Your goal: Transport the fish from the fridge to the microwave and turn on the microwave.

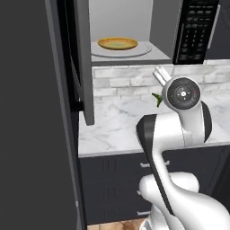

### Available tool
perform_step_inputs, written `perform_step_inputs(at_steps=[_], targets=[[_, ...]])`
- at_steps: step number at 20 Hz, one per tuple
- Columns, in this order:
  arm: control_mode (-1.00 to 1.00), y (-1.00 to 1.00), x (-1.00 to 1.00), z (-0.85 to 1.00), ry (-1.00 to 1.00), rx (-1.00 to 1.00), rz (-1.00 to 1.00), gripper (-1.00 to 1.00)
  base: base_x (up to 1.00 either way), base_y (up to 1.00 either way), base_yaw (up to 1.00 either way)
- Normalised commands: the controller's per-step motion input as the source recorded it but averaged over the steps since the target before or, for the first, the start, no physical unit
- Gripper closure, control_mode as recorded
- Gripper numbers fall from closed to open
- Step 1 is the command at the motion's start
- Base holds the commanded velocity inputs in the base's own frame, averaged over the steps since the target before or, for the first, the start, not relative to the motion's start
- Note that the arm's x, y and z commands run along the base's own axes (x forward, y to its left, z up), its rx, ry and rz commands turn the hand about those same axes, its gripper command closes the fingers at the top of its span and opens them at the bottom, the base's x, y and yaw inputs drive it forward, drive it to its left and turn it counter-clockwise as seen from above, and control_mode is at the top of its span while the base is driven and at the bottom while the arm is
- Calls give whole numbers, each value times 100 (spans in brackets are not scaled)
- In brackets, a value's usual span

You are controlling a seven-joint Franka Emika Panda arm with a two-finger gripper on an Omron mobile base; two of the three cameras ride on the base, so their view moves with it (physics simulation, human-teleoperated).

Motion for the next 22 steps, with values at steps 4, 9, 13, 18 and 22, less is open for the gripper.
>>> perform_step_inputs(at_steps=[4, 9, 13, 18, 22], targets=[[100, 0, 0, 0, 0, 0, 0, 100, 40, -14, 5], [100, 0, 0, 0, 0, 0, 0, 100, 42, -7, 4], [100, 0, 0, 0, 0, 0, 0, 100, 39, 0, 4], [100, 0, 0, 0, 0, 0, 0, 100, 35, 0, 4], [100, 0, 0, 0, 0, 0, 0, 100, 33, 0, 2]])
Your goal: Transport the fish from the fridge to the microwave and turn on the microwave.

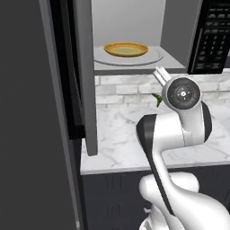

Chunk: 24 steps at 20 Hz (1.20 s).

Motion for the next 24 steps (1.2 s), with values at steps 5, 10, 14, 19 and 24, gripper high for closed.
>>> perform_step_inputs(at_steps=[5, 10, 14, 19, 24], targets=[[100, 0, 0, 0, 0, 0, 0, 100, 32, 6, 1], [100, 0, 0, 0, 0, 0, 0, 100, 26, 21, 0], [100, 0, 0, 0, 0, 0, 0, 100, 18, 24, 0], [100, 0, 0, 0, 0, 0, 0, 100, 3, 14, 0], [100, 0, 0, 0, 0, 0, 0, 100, 0, 0, 0]])
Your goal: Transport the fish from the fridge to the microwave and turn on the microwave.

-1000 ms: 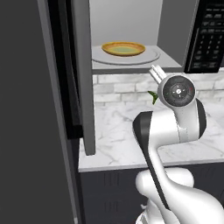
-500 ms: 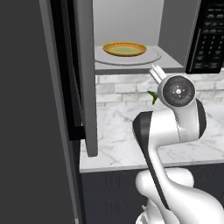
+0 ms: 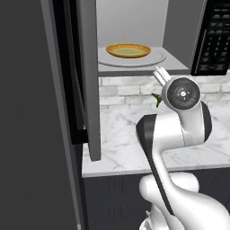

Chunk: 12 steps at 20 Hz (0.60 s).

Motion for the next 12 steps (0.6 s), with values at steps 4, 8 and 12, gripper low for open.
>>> perform_step_inputs(at_steps=[4, 8, 12], targets=[[100, 0, 0, 0, 0, 0, 0, 100, 0, 4, 0], [-100, 0, 0, -2, 0, 0, 0, 100, 0, 1, 0], [-100, 0, 2, 0, 0, 0, 5, 100, 0, 0, 0]])
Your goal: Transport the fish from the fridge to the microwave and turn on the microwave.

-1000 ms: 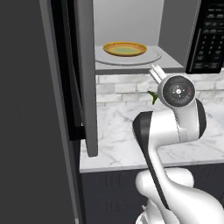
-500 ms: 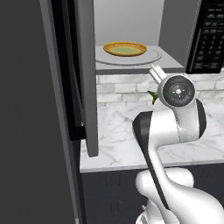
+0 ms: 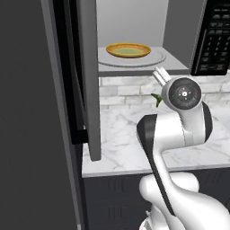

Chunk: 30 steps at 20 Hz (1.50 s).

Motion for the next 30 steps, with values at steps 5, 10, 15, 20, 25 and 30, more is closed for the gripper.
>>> perform_step_inputs(at_steps=[5, 10, 15, 20, 25, 30], targets=[[-100, 4, -4, 0, -2, 0, 5, 100, 0, 0, 0], [-100, 0, 2, 4, -7, 0, 10, 100, 0, 0, 0], [-100, 0, 11, 11, -5, 0, 7, 100, 0, 0, 0], [-100, 0, 27, 14, -1, 0, 6, 100, 0, 0, 0], [-100, -2, 41, 32, 0, 1, 3, 100, 0, 0, 0], [-100, -2, 44, 29, 0, 2, 1, 100, 0, 0, 0]])
